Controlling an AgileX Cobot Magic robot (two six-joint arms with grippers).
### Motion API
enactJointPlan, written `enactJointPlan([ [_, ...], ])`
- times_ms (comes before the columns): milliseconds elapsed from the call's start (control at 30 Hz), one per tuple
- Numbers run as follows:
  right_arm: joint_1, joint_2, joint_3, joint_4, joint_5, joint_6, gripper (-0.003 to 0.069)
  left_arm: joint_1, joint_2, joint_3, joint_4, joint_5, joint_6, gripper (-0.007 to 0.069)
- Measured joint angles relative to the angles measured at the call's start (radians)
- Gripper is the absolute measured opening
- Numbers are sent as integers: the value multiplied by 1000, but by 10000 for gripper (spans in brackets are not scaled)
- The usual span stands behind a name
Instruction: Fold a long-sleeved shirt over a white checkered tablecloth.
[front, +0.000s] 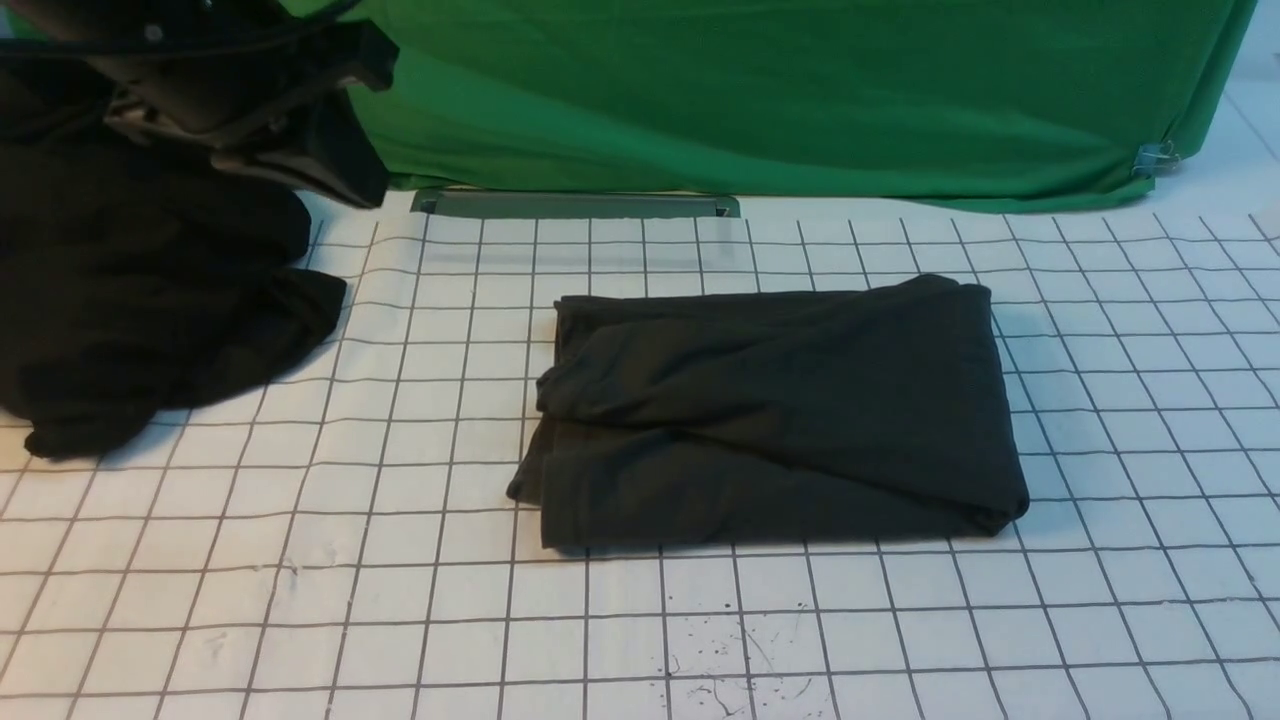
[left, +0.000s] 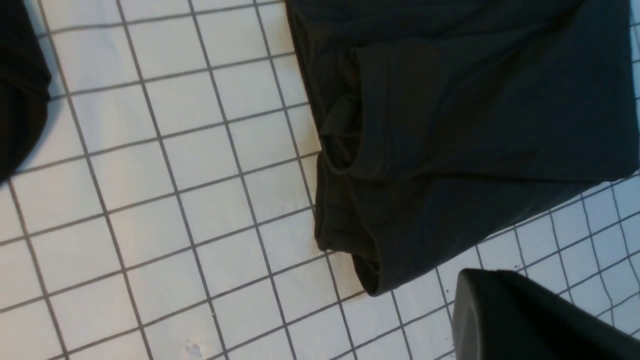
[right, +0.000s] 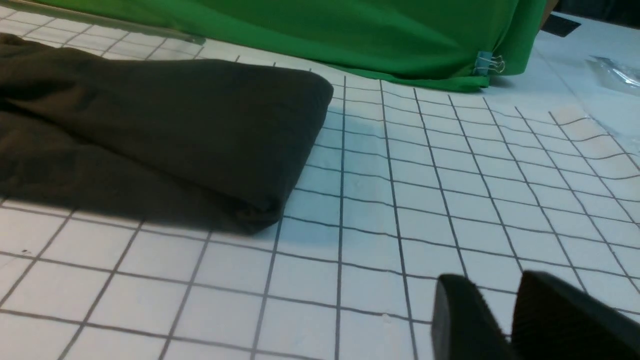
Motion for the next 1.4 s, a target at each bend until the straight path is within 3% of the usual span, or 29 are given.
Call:
enactJointPlan([
  [367,-62,0,0,-3,0,0,178,0,-216,104,0,1,0,-1],
  [833,-80,0,0,-2,0,0,195,0,-568,433,54,-53,44,-1],
  [1000,-81,0,0,-2,0,0,201,0,-791,600,33,-262,44,-1],
  [1300,-81,0,0,-2,0,0,226,0,-1280,1112,-37,-901,-34,-1],
  [1400,-81,0,0,-2,0,0,231,0,-1318,1167,-39,-969,-35,-1],
])
